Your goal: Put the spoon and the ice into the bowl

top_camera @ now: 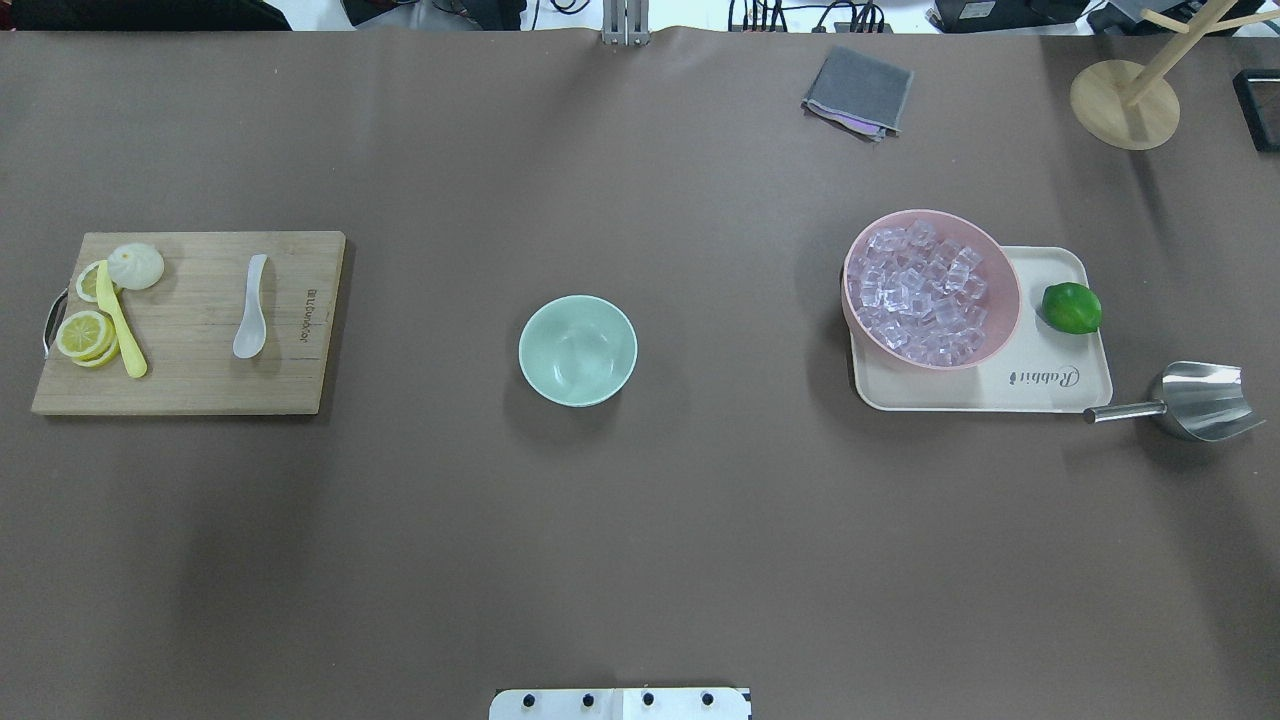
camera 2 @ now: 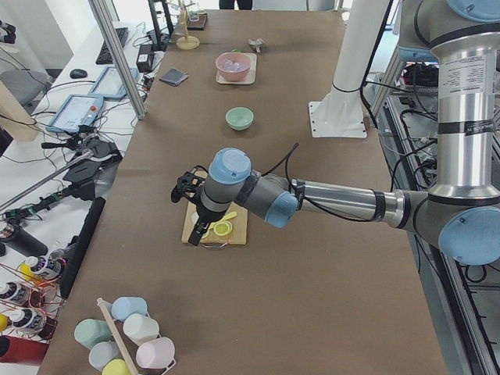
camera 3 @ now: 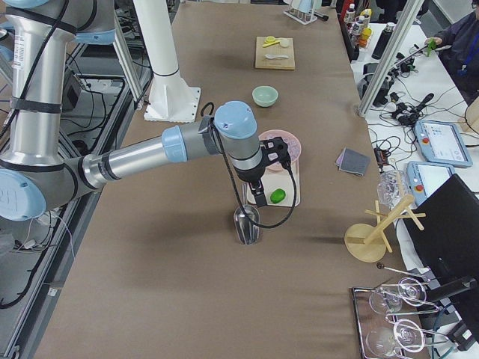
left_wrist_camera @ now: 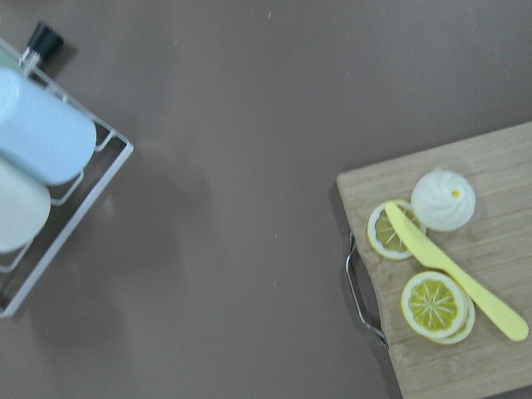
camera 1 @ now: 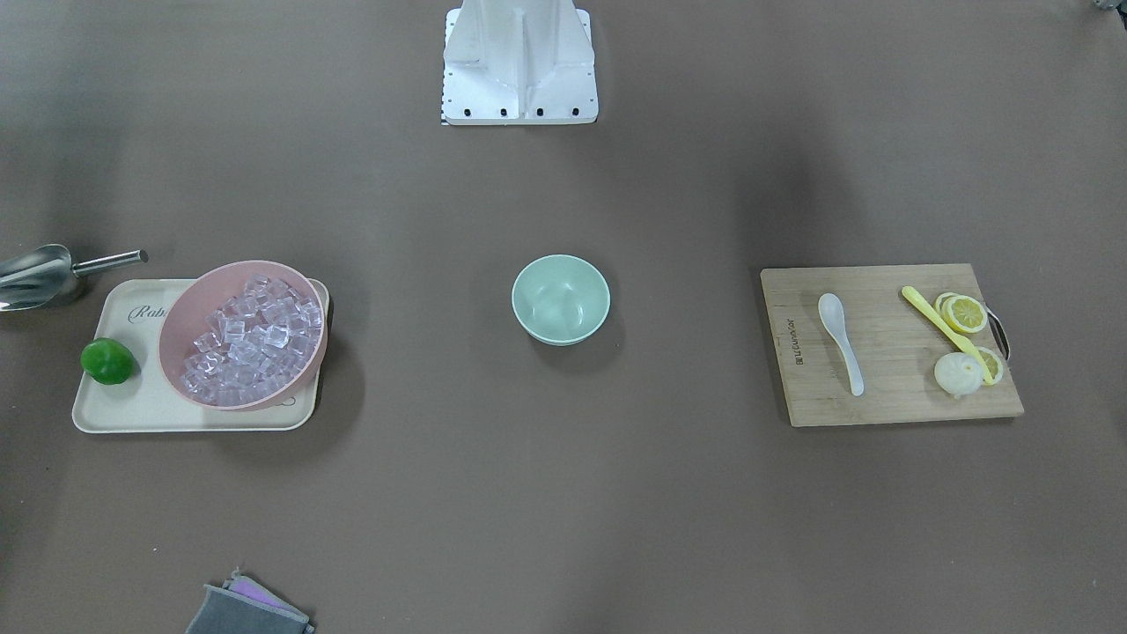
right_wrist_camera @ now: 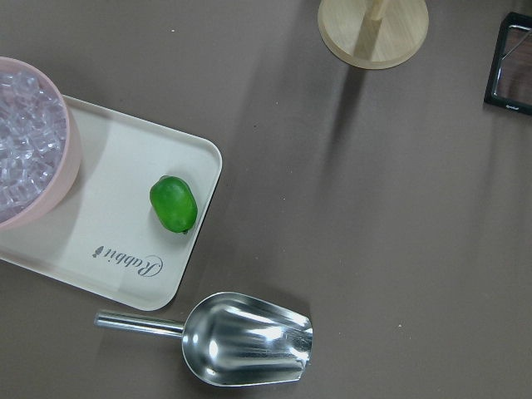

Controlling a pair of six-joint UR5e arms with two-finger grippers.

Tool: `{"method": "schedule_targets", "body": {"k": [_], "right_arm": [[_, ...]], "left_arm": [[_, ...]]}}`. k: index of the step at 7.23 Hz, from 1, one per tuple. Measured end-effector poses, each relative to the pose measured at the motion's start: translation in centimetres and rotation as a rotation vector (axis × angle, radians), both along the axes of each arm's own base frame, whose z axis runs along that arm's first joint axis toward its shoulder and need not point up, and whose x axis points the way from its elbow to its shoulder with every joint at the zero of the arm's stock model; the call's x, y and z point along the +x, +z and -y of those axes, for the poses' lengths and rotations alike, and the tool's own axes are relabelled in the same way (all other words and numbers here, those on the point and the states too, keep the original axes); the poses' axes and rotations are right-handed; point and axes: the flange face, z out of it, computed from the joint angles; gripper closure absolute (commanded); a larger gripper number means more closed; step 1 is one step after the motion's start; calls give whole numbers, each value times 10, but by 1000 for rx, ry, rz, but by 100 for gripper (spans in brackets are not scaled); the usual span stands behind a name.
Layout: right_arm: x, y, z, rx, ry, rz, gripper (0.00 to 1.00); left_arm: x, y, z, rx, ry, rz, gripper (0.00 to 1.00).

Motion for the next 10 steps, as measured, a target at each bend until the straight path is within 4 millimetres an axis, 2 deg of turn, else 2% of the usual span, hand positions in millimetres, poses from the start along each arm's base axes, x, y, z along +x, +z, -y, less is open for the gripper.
{"method": "schedule_targets", "body": {"k": [3,5,6,7,8,10], "right_arm": [[6,-3,0,5,17,-8,0],[6,-26,15,52,21,-7,0],[-1,-43,28,73,20,6,0],[-19,-63,42,69,15,32,0],[-46,-87,58,43,19,64,0],[-110,-135,79,-59,64,110,0]], "left_arm": [[2,-6,13,68,-25,-22,2],[9,-25,26,101,-27,-37,2],[22,-39,37,122,-9,-46,2],[39,-49,46,121,4,-64,2],[58,-58,52,93,0,-95,2],[106,-75,61,-9,-21,-173,2]]}}
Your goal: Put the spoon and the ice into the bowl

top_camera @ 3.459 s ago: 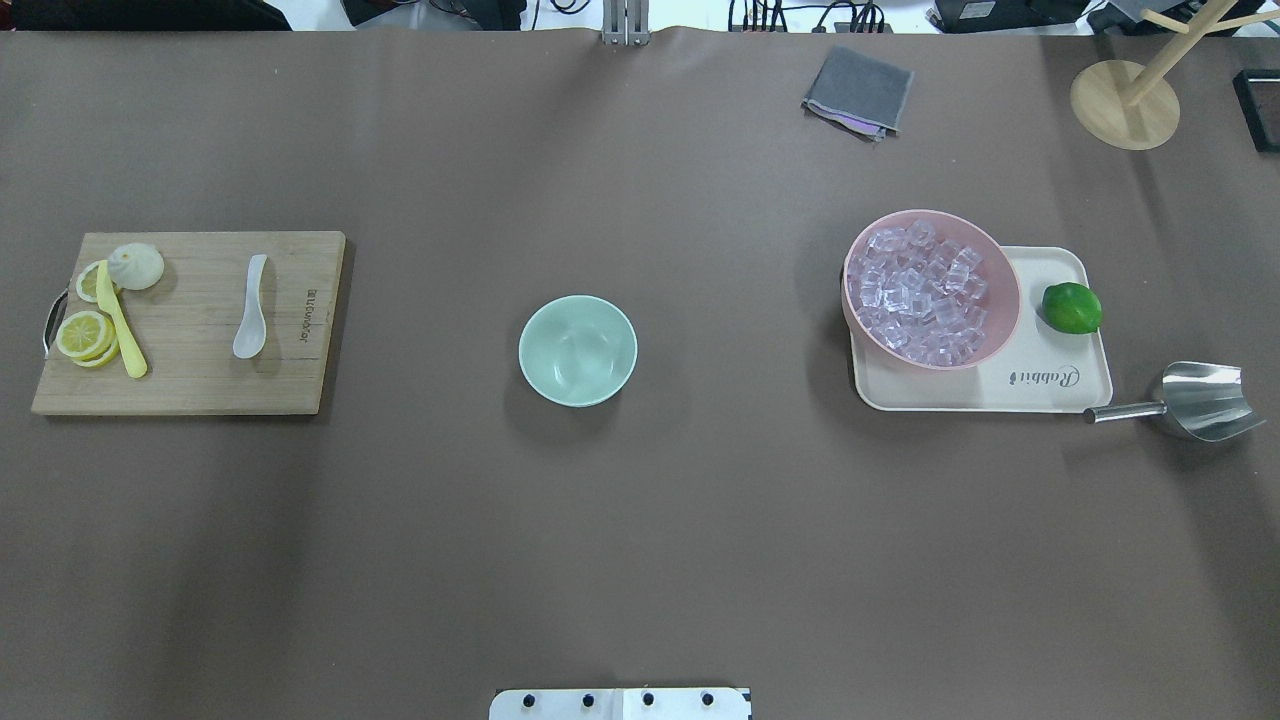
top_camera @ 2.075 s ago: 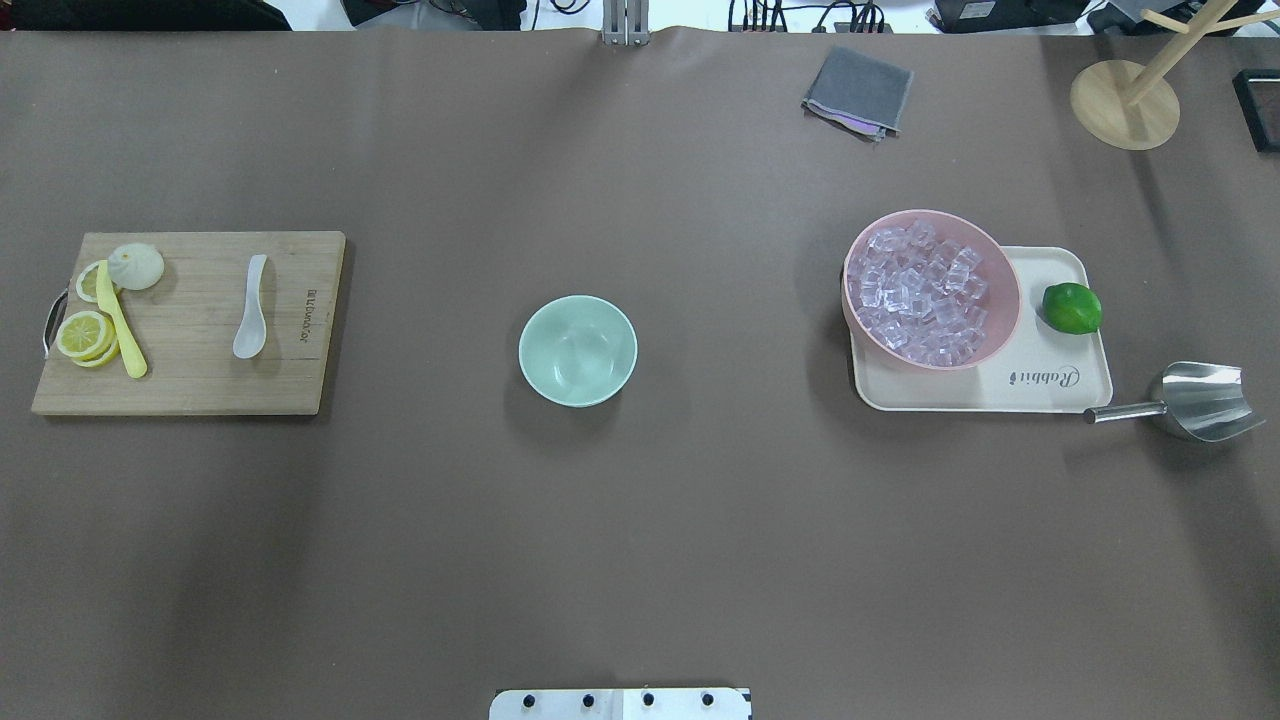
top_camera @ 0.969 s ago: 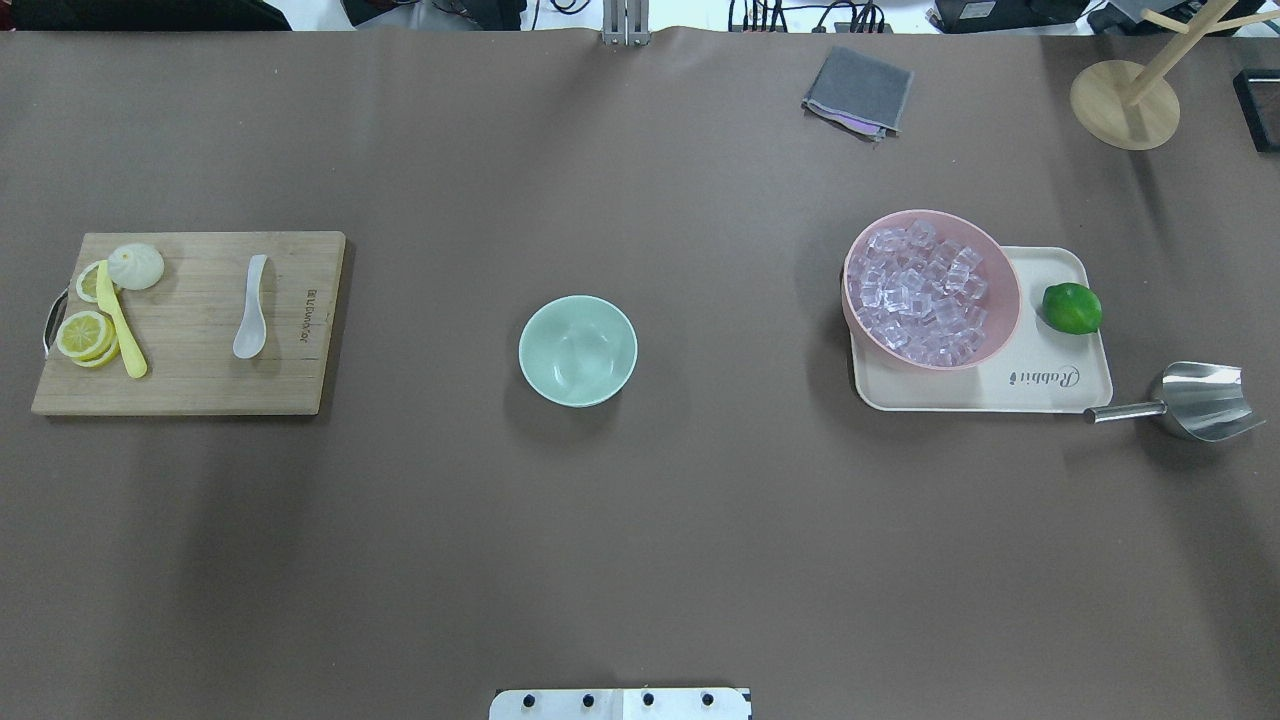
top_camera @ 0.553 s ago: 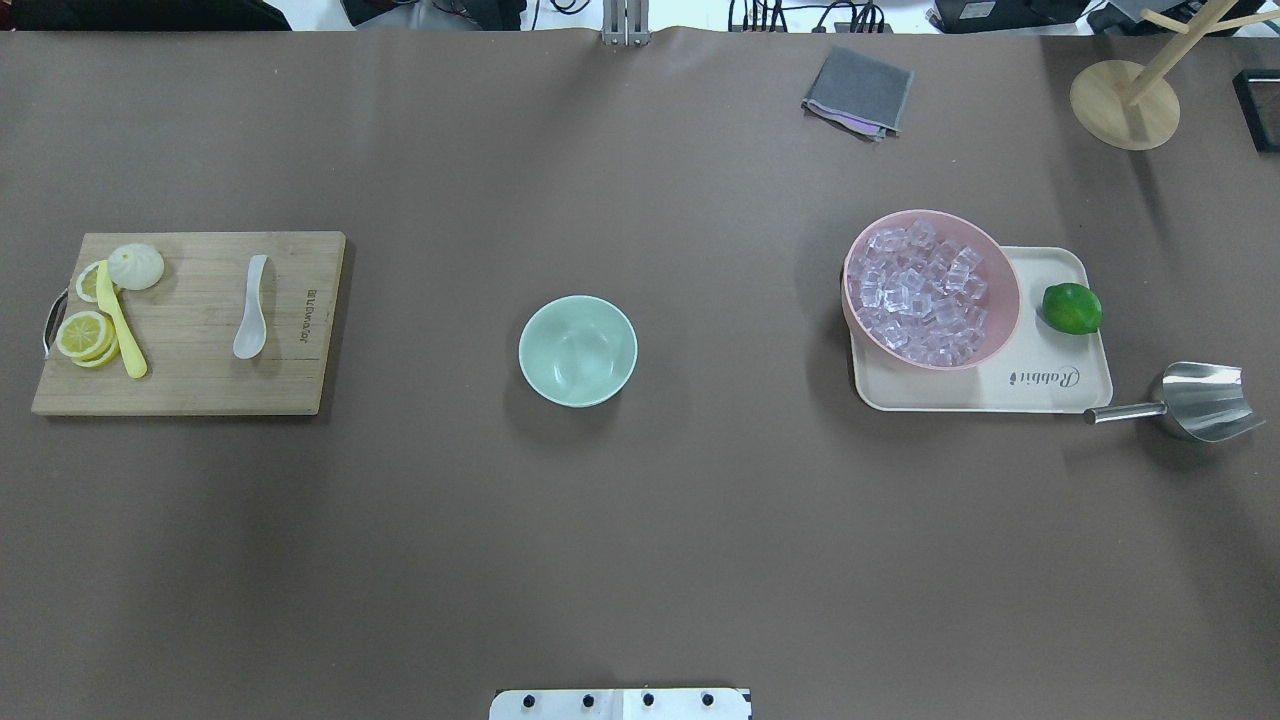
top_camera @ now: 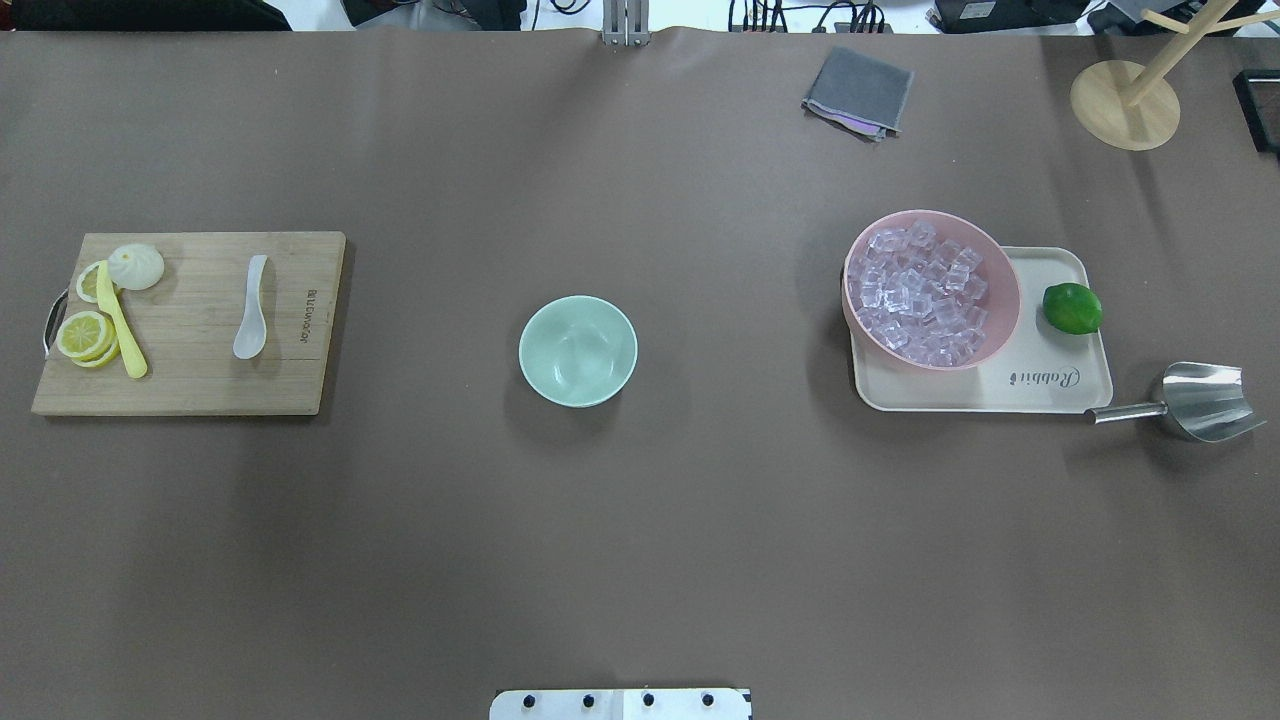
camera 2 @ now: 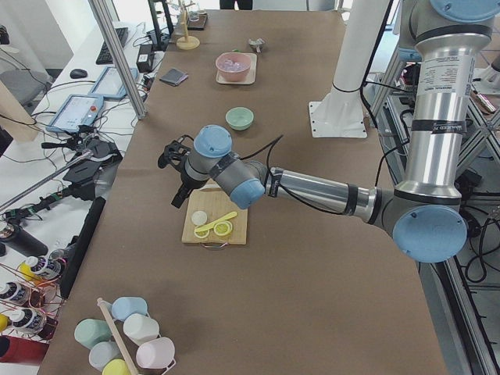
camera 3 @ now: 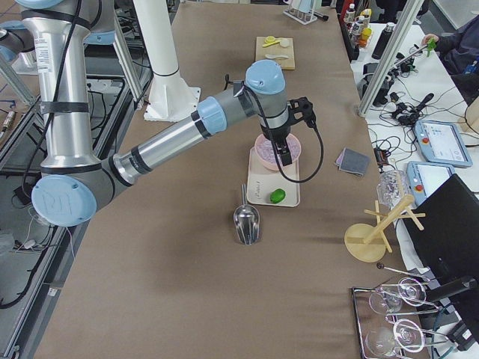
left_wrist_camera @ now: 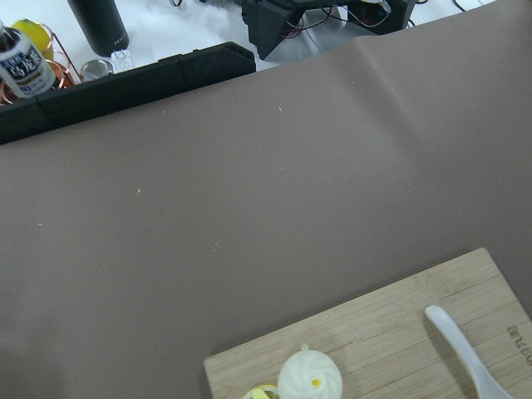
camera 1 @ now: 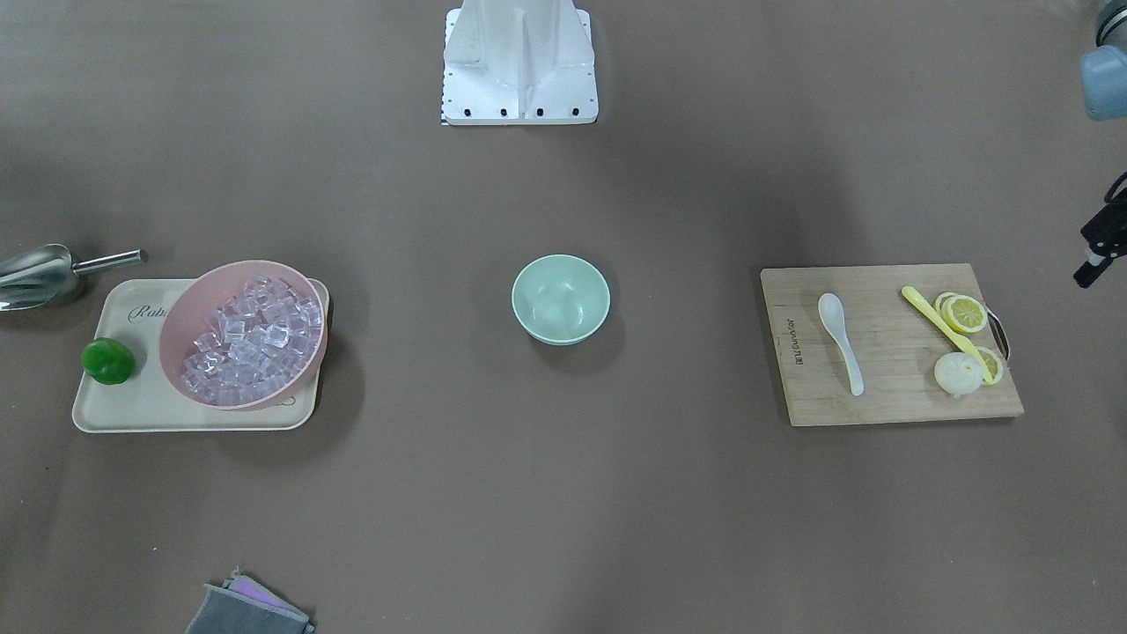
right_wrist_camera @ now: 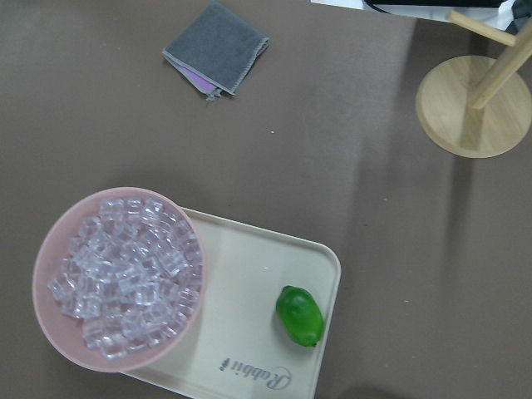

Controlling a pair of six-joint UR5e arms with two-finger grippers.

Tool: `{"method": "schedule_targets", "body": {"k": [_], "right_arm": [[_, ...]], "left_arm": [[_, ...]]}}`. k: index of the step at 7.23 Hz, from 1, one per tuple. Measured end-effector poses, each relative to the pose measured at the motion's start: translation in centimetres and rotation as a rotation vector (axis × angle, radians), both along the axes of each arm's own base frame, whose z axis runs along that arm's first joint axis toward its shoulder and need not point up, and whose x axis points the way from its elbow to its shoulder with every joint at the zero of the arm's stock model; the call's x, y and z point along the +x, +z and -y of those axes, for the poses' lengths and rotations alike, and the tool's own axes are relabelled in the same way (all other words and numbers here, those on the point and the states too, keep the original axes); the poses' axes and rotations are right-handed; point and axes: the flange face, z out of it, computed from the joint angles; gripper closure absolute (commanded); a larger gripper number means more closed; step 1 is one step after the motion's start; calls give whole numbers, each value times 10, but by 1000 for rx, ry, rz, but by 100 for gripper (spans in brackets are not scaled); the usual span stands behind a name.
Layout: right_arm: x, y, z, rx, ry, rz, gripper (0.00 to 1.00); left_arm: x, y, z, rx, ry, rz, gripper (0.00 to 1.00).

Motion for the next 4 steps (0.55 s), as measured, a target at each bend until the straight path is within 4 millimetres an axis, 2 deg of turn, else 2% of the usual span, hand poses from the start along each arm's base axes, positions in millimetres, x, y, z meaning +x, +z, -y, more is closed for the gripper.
{"method": "schedule_targets", "body": {"k": [2,4], "right_arm": [[-74,-35,4,-93,71,-20,0],[-162,-54,-5,-142,154,-84,2]], "left_arm": [[48,-16,7,-78,-24,-37,2],[90,-27,11,-114,-41,-41,3]]}}
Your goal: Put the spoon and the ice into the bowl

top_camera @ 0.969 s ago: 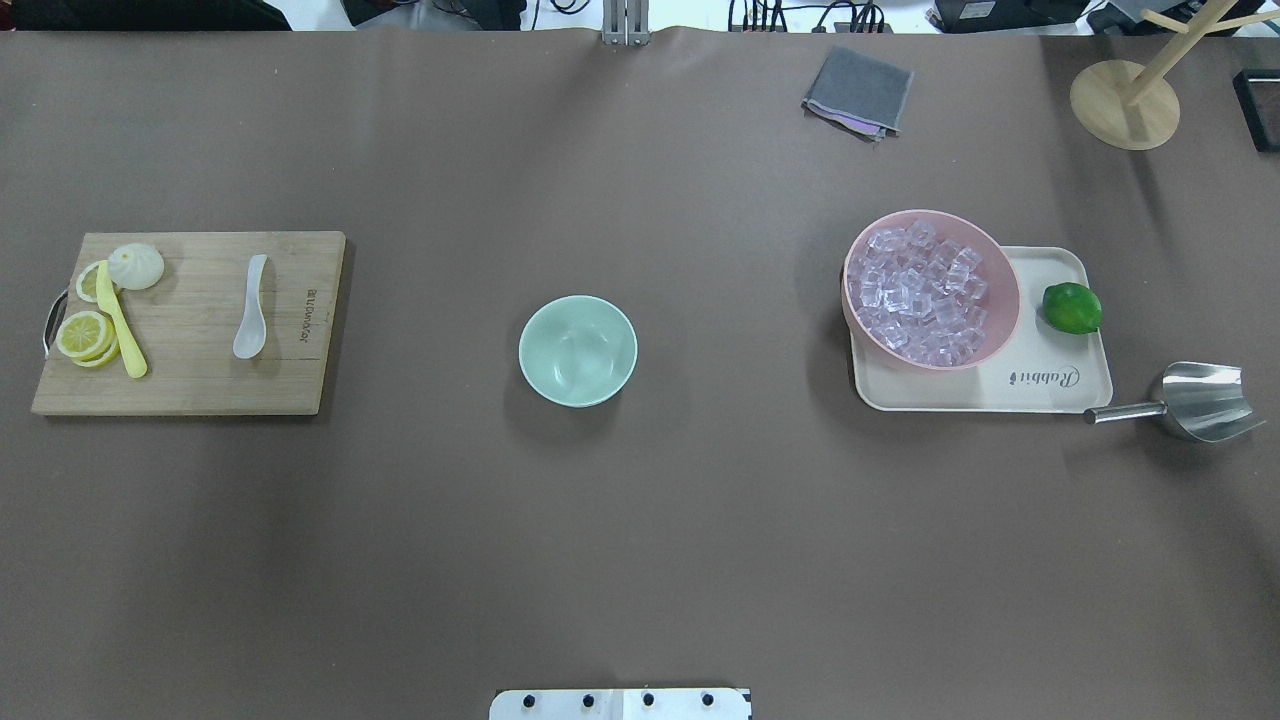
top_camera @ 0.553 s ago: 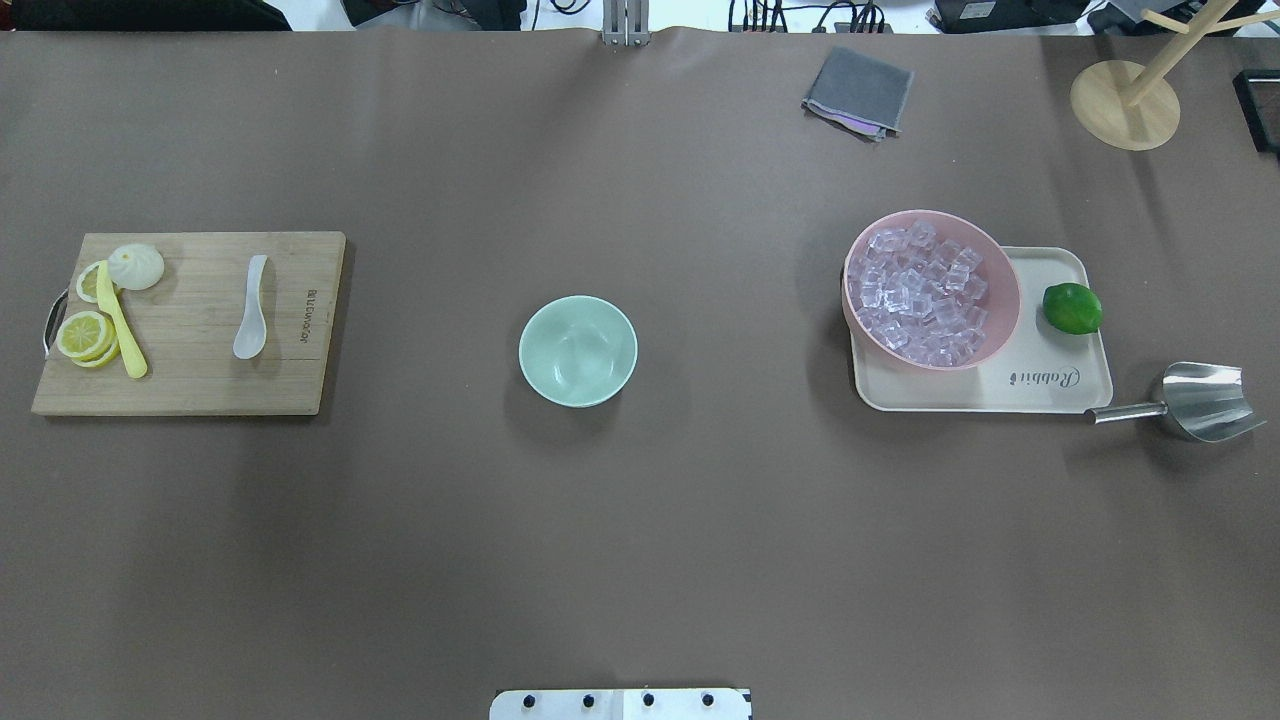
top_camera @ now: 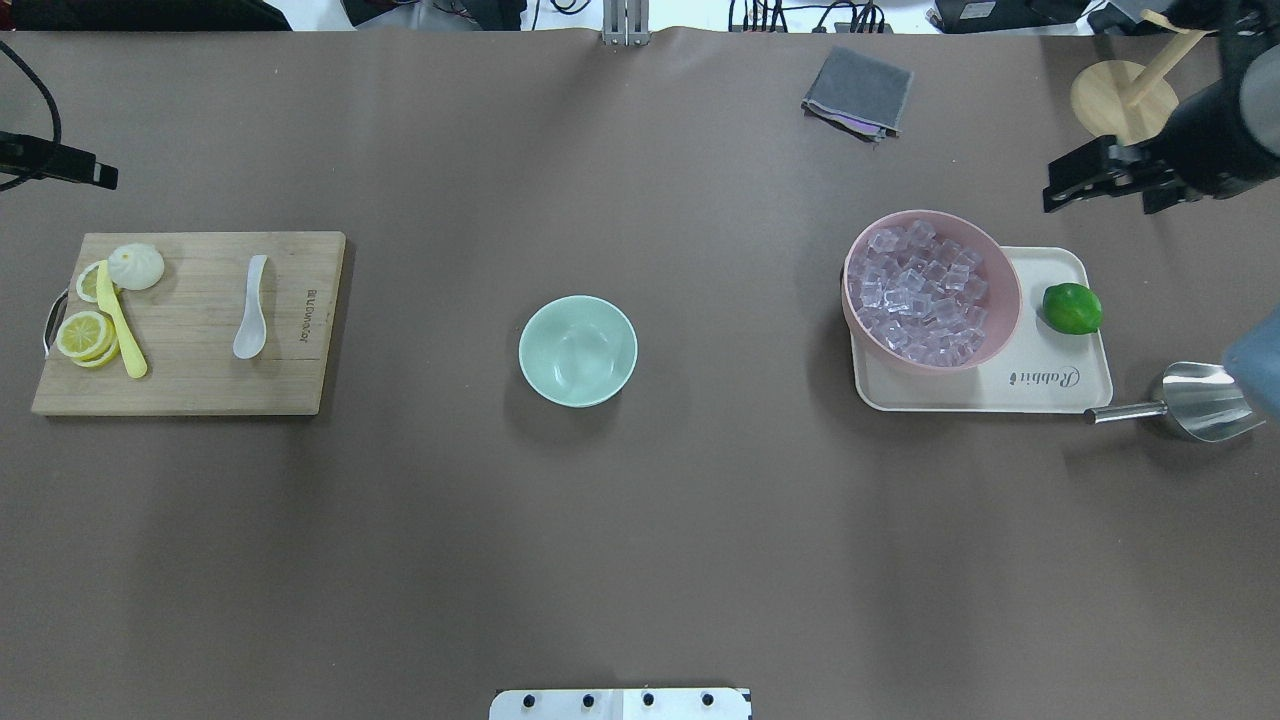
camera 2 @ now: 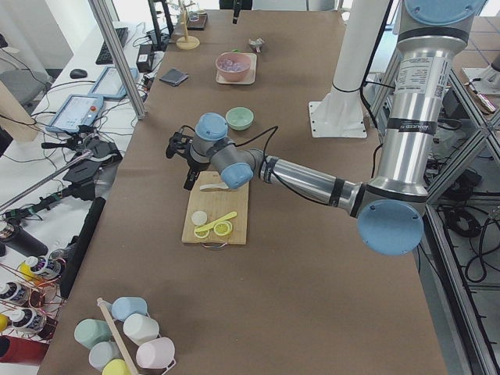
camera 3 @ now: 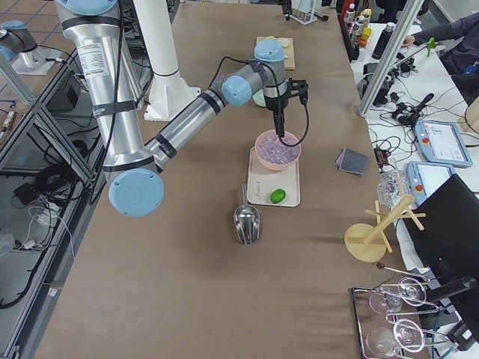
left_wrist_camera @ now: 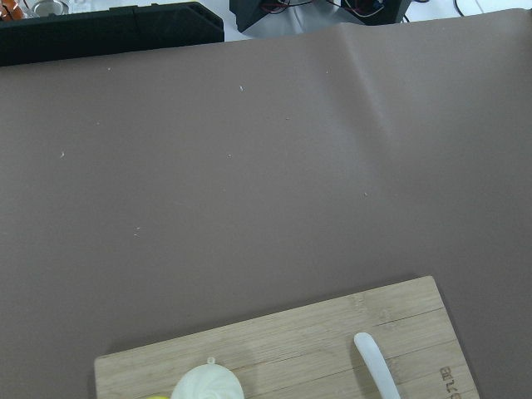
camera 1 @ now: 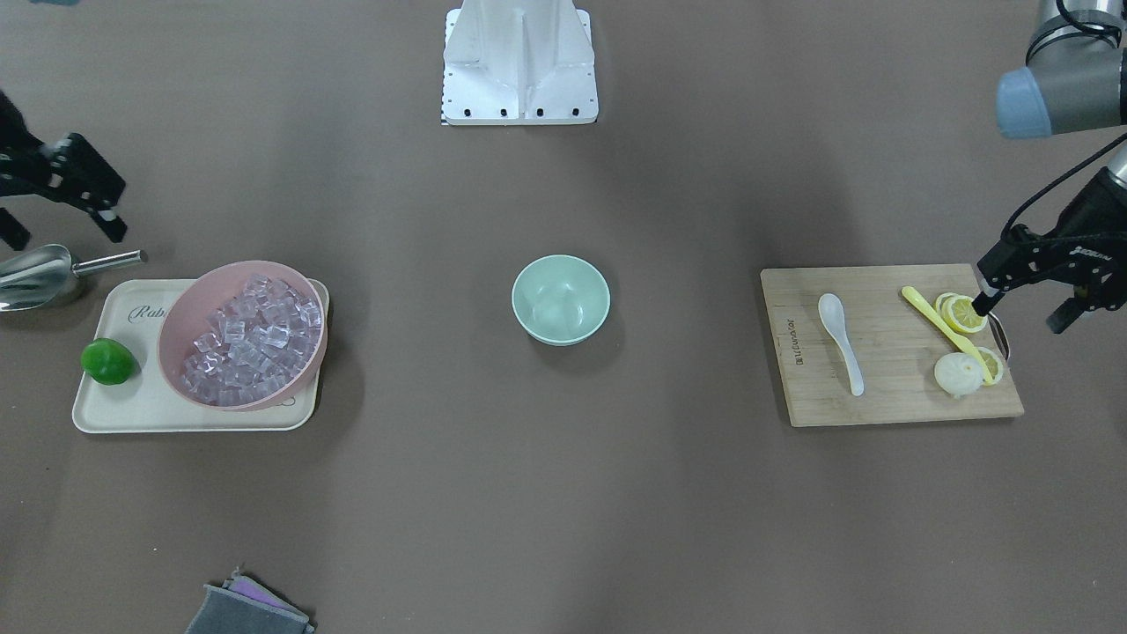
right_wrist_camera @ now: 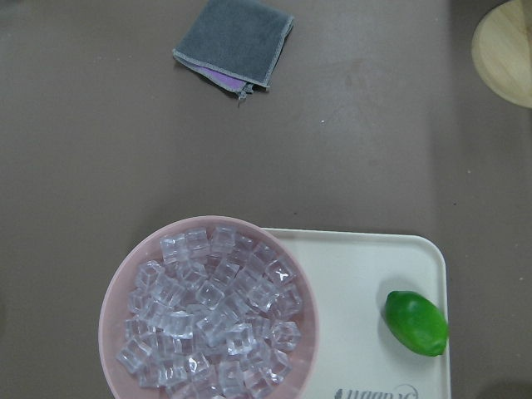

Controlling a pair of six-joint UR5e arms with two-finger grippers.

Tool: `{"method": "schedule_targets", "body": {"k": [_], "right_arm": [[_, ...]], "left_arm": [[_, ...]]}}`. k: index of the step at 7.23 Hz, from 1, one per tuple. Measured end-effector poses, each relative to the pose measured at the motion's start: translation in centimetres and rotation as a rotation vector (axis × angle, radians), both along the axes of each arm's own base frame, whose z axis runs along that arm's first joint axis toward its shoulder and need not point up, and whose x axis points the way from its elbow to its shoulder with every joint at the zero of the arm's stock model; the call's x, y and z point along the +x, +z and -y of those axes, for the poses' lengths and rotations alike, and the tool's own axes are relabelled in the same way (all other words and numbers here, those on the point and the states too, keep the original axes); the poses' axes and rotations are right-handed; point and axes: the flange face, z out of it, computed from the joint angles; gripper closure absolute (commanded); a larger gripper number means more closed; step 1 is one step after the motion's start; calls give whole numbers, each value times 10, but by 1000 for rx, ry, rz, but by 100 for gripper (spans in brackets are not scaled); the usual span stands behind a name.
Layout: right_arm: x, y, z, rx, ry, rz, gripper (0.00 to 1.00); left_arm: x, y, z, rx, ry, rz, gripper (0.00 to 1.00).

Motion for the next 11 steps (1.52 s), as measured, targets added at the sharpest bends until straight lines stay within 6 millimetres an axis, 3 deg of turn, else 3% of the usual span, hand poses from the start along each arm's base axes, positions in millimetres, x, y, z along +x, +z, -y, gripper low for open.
{"method": "schedule_targets", "body": {"k": [1,3,4,6,8,11], "right_arm": [[-32,-5,-7,-16,30,-17,3],[-78,-8,-21,-38,71,-39,9],[-96,-7,-27,-40,85,-54,14],[-128,10,-27,-50,143,-46,15],[-151,45,-13,-43,185,2,25],[-165,72,-17,-77,261,-4,48]], "left_arm": [[28,-3,3,-24,-17,5,3],[90,1,11,-53,-53,44,3],[104,3,14,-53,-57,52,3],[112,6,14,-41,-58,51,3],[112,5,12,-28,-60,40,3],[111,6,11,-15,-60,29,3]]}}
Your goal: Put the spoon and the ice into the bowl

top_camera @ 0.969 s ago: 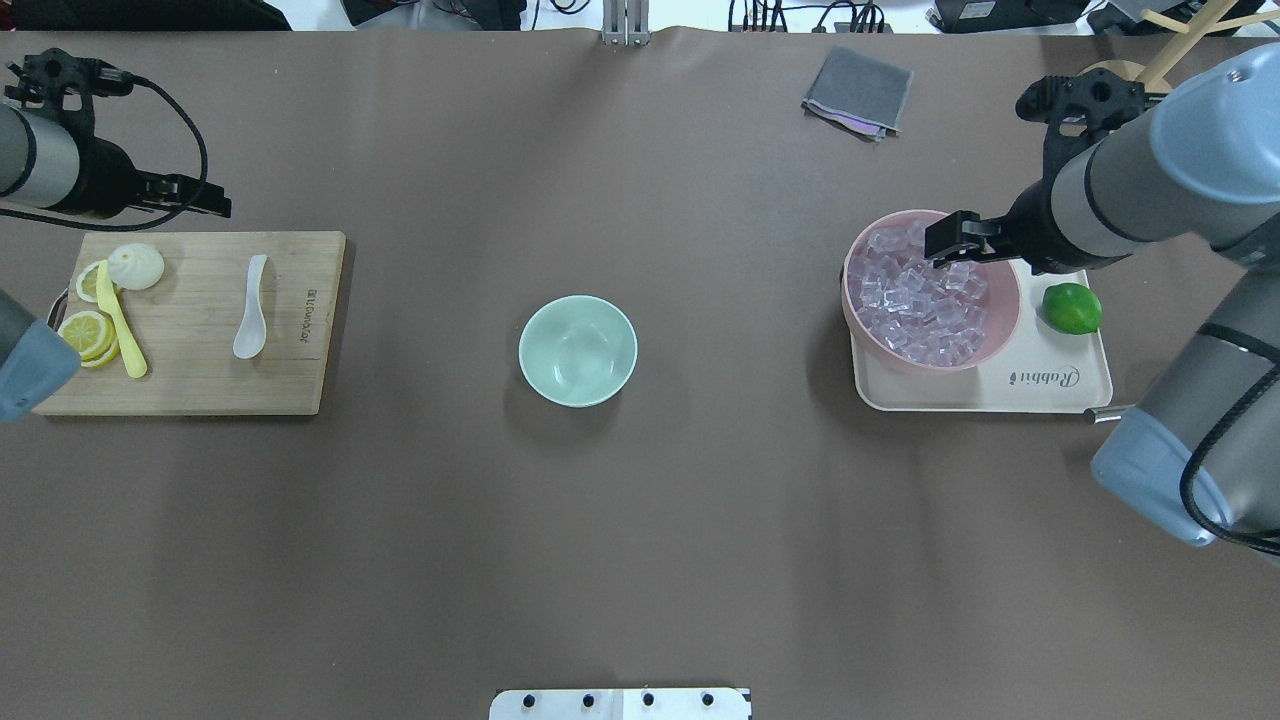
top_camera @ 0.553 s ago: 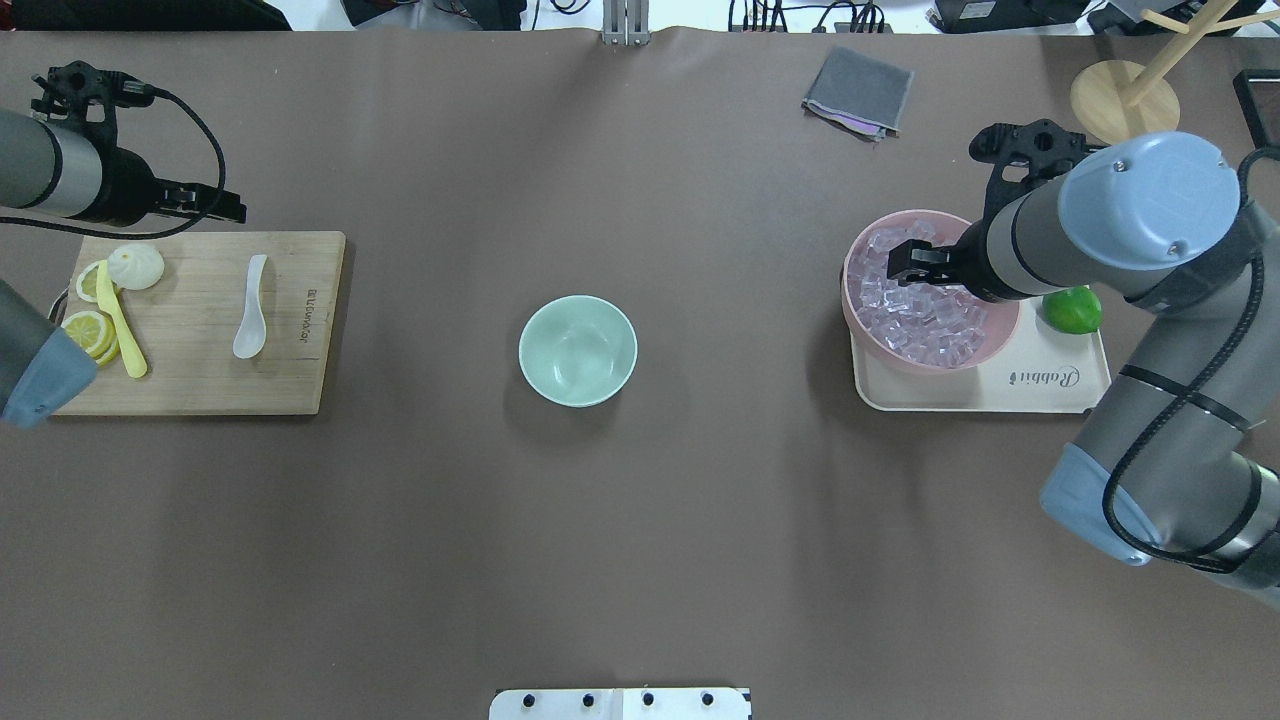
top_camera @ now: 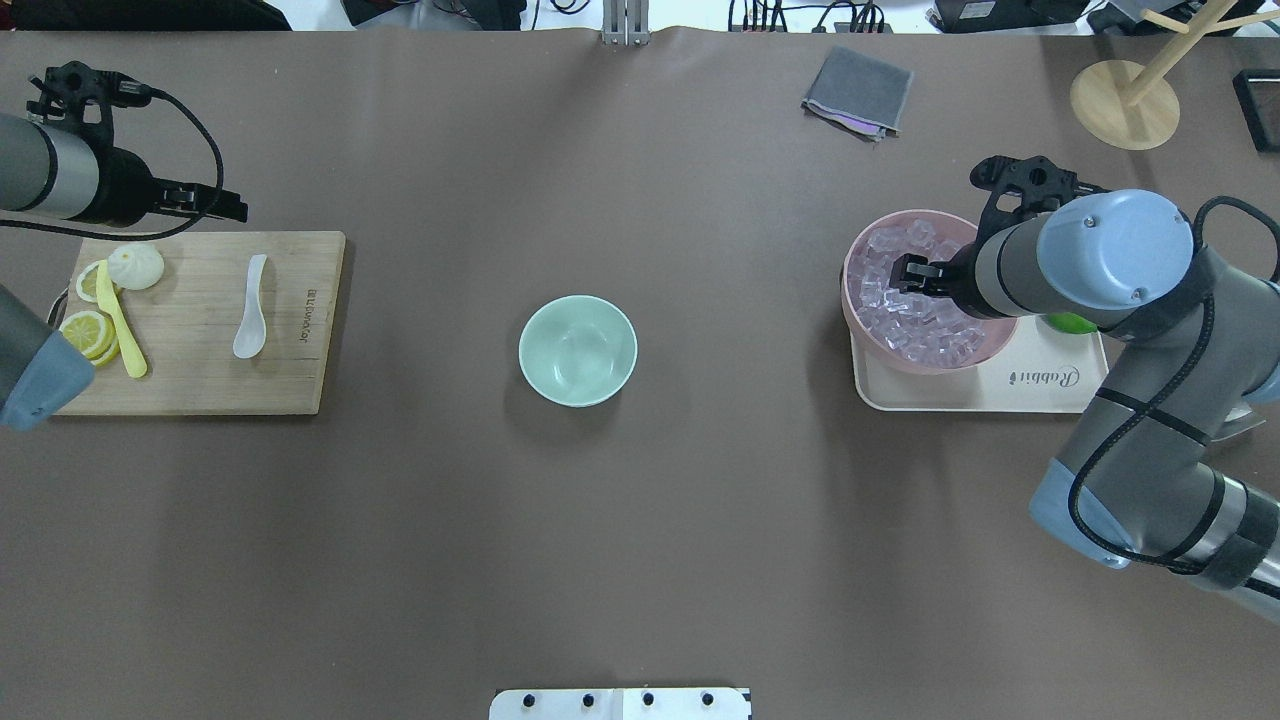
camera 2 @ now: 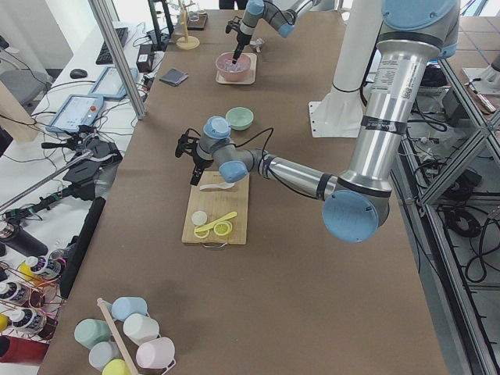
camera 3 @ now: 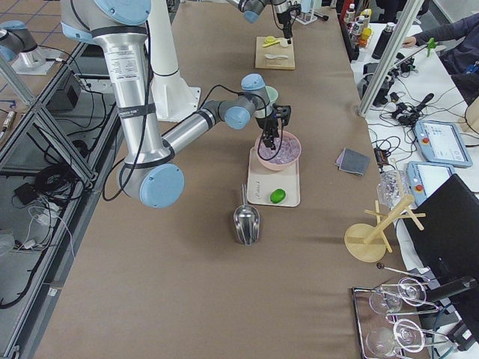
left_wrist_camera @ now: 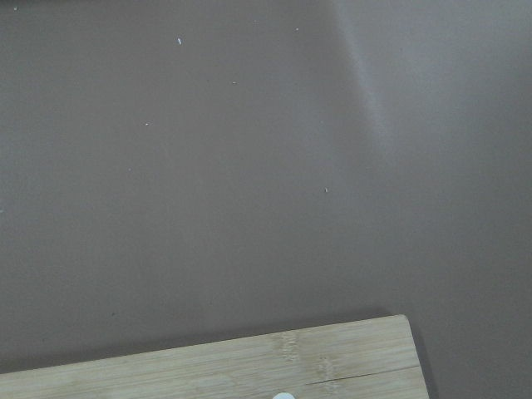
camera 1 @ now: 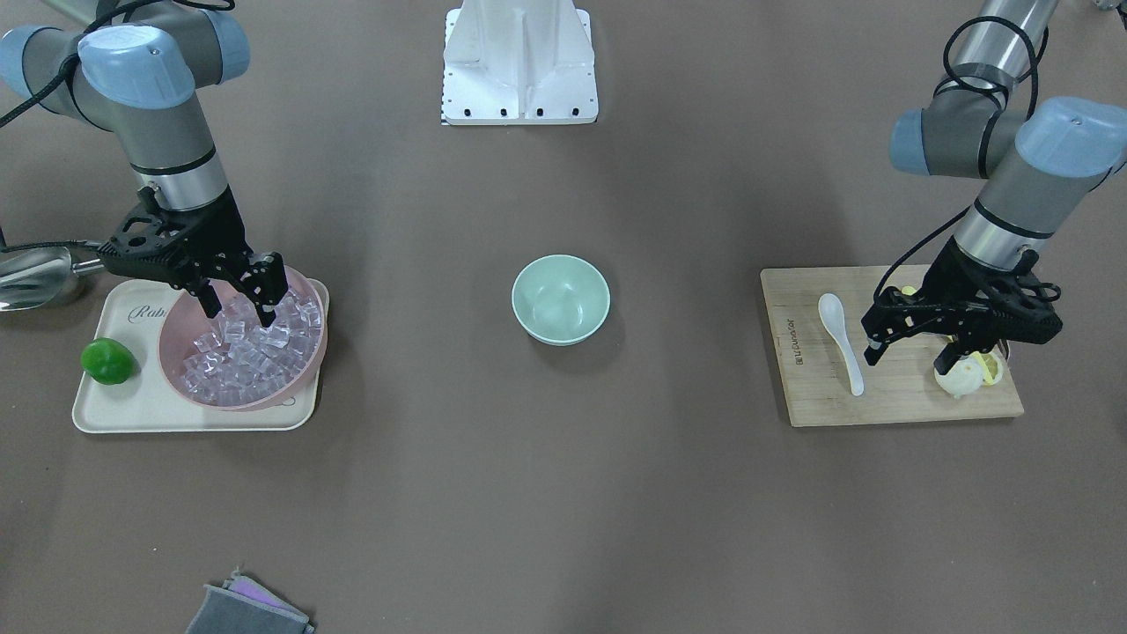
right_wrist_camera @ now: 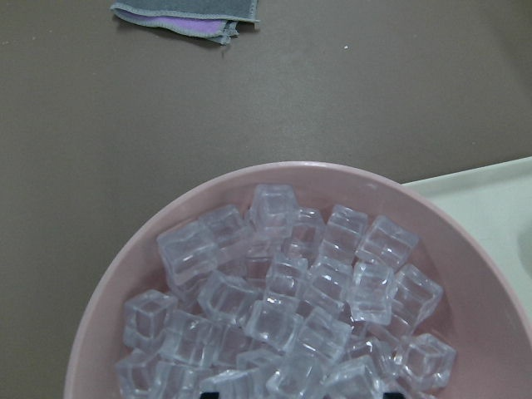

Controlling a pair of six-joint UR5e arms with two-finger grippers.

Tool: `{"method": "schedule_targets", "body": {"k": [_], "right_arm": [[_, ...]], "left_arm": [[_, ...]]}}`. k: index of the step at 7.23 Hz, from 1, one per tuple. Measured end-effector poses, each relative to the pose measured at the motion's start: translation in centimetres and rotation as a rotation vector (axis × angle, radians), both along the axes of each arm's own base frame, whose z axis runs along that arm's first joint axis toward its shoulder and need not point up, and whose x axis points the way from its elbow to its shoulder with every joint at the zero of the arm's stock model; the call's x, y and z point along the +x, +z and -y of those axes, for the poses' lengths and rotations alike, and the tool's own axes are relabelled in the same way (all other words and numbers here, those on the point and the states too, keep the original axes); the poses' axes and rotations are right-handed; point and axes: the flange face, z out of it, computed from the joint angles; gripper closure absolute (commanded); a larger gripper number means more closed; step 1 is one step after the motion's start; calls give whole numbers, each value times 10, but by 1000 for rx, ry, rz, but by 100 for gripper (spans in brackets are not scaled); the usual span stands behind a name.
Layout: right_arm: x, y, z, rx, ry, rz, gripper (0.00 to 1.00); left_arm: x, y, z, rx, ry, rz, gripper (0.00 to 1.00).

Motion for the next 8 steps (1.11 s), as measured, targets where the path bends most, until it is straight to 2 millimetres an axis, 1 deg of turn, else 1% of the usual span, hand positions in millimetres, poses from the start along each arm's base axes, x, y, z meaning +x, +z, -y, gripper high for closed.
{"method": "schedule_targets", "body": {"k": [2,4,8], "right_arm": [[-13,-4,0,-6,26,3,55],[-29,-9,10,-6,34,4,56],[-44,-14,19,-1,36,0,55]], "left_arm": [[0,0,0,3,1,1,3],[0,1,-1,3,2,2,3],[0,1,-1,3,3,2,3]]}}
